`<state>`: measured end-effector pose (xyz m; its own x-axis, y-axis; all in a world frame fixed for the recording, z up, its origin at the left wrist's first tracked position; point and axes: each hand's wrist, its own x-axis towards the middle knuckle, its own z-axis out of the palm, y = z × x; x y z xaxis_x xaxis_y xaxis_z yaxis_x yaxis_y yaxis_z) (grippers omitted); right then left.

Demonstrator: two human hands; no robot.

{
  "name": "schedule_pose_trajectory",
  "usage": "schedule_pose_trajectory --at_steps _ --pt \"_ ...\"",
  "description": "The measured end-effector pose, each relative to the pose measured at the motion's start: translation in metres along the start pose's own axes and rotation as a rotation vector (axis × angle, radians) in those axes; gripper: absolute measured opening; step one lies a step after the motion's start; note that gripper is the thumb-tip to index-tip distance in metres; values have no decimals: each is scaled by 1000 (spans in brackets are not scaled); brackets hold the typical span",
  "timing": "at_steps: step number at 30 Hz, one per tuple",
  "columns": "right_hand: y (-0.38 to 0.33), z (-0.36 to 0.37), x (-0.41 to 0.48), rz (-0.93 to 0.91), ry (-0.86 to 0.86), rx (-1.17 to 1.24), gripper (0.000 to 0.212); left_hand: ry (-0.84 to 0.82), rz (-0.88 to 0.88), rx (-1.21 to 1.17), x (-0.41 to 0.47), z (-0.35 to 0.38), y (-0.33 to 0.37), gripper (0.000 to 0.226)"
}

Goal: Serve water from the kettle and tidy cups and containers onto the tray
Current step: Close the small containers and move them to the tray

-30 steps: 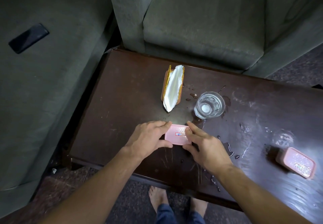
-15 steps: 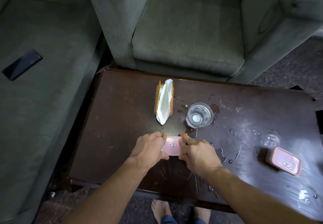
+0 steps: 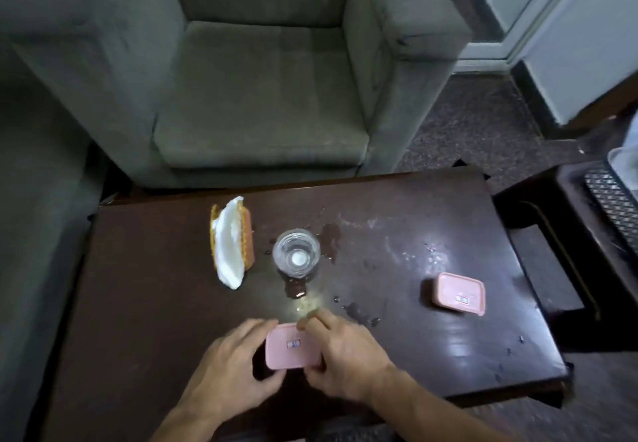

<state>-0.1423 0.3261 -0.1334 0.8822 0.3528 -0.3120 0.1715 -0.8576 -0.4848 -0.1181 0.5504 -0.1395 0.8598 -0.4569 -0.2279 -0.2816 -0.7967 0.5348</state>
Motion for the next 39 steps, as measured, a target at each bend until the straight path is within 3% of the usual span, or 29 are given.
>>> schedule_pose_trajectory --at_steps 7,15,20,25,32,35,39 --pt "78 -55 -86 183 337 138 57 30 281 -91 62 17 116 72" --pt "193 -151 -156 459 606 27 61 -51 435 -124 185 47 269 76" --pt "265 -217 -190 622 830 -22 60 -135 619 -69 274 50 380 71" --pt "332 -276 -199 860 1068 208 52 -212 509 -89 361 60 499 41" --pt "384 -296 -182 1150 905 291 35 -291 360 103 418 97 572 26" --pt "390 -290 -173 1205 817 362 30 -273 277 239 424 112 579 18" --pt "399 -284 -165 1244 784 432 28 -269 244 349 431 127 581 24"
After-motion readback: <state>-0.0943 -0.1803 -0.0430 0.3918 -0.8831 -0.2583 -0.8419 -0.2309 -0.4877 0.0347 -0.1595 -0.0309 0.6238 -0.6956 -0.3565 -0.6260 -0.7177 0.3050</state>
